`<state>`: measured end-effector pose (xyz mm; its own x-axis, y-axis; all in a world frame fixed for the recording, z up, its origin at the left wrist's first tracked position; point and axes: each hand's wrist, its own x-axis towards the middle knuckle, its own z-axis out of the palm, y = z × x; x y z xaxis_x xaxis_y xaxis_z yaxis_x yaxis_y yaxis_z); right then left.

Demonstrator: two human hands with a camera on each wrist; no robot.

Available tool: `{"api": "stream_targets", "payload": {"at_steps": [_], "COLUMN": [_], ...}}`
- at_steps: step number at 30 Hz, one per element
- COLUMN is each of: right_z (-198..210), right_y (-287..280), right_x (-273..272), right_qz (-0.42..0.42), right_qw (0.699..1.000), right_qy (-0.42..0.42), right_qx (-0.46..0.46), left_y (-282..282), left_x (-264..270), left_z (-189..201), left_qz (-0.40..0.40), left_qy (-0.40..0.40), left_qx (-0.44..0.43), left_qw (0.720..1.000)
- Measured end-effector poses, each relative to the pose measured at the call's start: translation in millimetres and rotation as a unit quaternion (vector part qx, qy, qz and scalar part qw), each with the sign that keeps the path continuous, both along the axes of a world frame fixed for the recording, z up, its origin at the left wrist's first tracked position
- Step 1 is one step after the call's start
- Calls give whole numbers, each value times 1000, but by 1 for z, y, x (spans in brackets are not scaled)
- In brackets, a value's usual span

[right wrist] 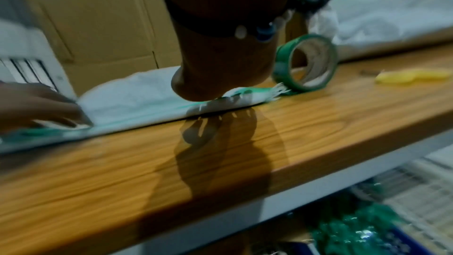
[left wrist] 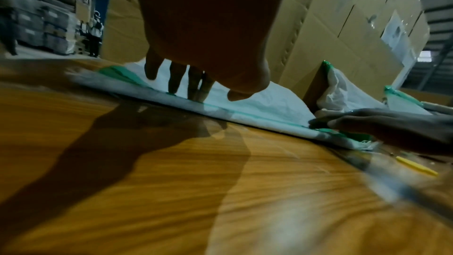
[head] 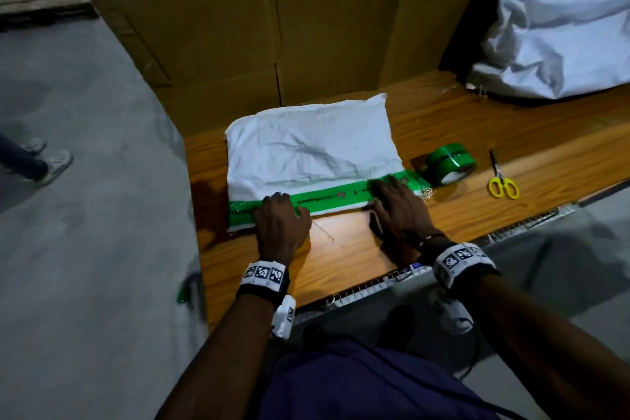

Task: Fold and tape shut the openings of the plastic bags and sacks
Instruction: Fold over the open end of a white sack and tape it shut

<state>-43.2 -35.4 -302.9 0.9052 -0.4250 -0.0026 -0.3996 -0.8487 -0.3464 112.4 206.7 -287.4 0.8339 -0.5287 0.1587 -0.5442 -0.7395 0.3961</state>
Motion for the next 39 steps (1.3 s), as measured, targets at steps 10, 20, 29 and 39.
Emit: {"api": "stream_targets", "payload": {"at_steps": [10,20,29,39], "right_z": [13,-8,-21,-20], "right_y": [-35,3,2,120], "right_x": [-13,12,5,74], "right_qz": [-12,86,84,170], "right_qw": [1000,995,996,984], "right_qy": [13,-26,-36,-27], "right_qx": [22,30,-3,35], "left_y": [-45,-40,80,84], "left_x": [-21,-20,44,54], "left_z": [-22,-31,-36,-36], "left_qz": [-182,-219,-221,-234], "left_qy": [61,67,29,77], "left_qx": [80,110,126,101], "left_qw": [978,967,967,964]}}
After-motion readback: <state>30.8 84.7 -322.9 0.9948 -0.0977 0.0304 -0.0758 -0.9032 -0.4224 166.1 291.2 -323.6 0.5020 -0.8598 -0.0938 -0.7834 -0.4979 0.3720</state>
